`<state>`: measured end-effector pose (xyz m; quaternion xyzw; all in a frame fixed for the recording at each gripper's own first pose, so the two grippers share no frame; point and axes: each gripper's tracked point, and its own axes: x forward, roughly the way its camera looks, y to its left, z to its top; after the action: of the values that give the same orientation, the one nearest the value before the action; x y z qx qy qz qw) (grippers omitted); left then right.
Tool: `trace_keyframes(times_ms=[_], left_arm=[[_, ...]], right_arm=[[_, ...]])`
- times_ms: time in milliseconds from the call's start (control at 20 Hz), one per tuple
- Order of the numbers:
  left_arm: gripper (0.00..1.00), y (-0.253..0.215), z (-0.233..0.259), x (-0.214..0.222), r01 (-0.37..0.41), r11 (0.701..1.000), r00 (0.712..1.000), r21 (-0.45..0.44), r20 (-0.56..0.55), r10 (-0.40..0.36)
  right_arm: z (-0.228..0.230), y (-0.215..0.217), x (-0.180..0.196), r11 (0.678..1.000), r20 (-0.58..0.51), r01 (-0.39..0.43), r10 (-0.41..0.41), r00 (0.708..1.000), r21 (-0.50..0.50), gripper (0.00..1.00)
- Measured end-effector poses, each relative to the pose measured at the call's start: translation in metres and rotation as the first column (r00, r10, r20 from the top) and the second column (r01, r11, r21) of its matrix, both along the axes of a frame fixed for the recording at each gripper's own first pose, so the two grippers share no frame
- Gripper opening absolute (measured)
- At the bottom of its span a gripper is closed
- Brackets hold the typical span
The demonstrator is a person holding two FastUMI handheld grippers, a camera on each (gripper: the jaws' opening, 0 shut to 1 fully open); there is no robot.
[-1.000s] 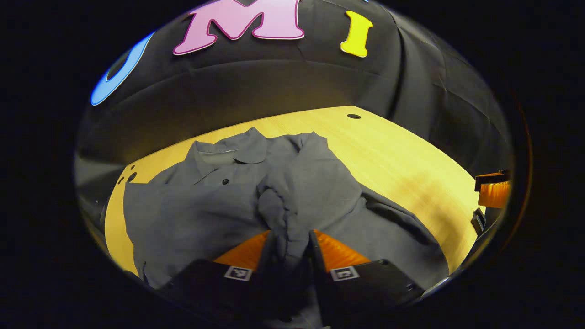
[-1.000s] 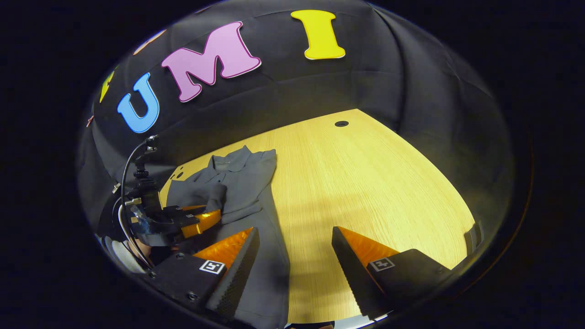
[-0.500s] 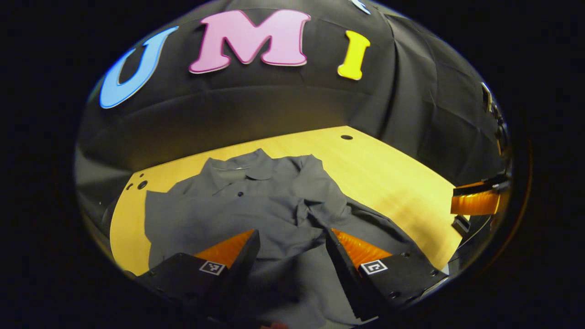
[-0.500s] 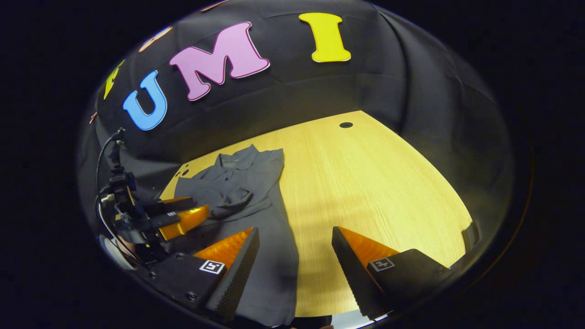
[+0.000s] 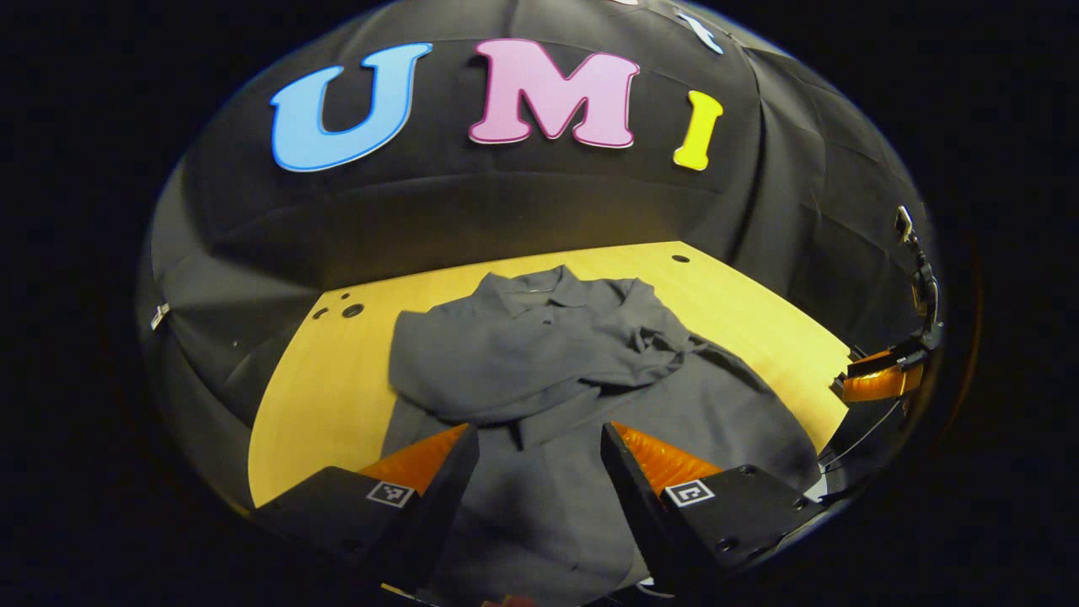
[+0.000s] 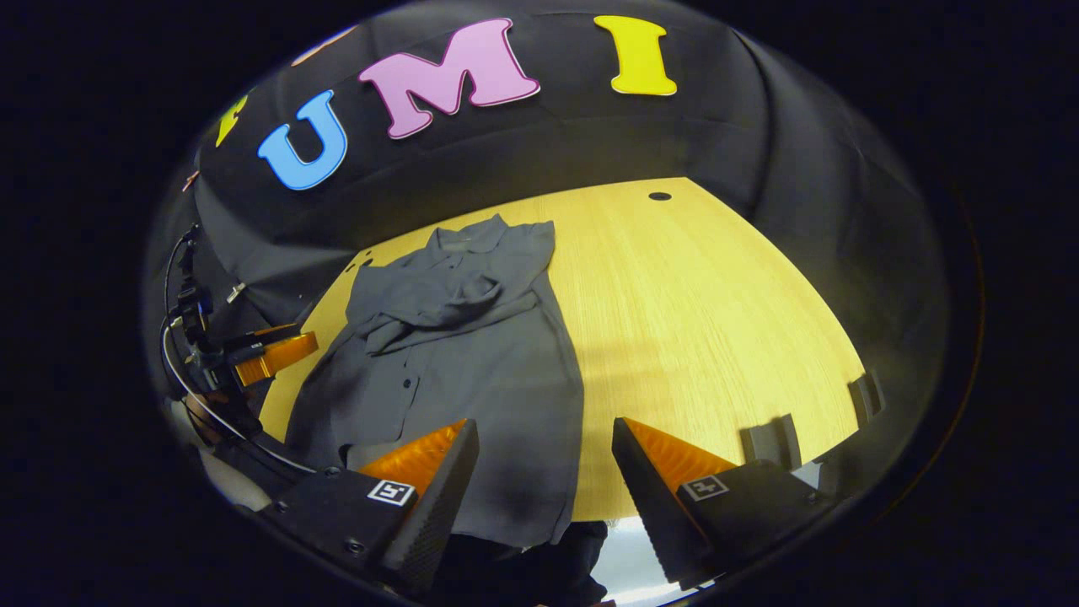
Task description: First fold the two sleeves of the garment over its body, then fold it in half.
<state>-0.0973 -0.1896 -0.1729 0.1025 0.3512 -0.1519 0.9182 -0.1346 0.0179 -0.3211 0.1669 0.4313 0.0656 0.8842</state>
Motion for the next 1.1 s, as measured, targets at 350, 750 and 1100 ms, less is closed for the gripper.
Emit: trace_keyframes(times_ms=[350, 750, 1100], left_arm=[[0.92, 0.080, -0.005, -0.062, -0.071, 0.997, 0.994, 0.034, -0.085, 0.074], [0.92, 0.138, -0.047, -0.123, -0.120, 0.989, 0.967, 0.083, -0.217, 0.135], [0.93, 0.158, -0.090, -0.145, -0.132, 0.985, 0.923, 0.114, -0.347, 0.164]], right_arm=[[-0.017, 0.030, -0.040, 0.998, -0.093, -0.036, 0.031, 0.995, -0.047, 0.98], [-0.059, 0.038, -0.064, 0.987, -0.197, -0.086, 0.057, 0.979, -0.139, 0.99], [-0.082, 0.058, -0.063, 0.975, -0.274, -0.147, 0.096, 0.957, -0.169, 0.99]])
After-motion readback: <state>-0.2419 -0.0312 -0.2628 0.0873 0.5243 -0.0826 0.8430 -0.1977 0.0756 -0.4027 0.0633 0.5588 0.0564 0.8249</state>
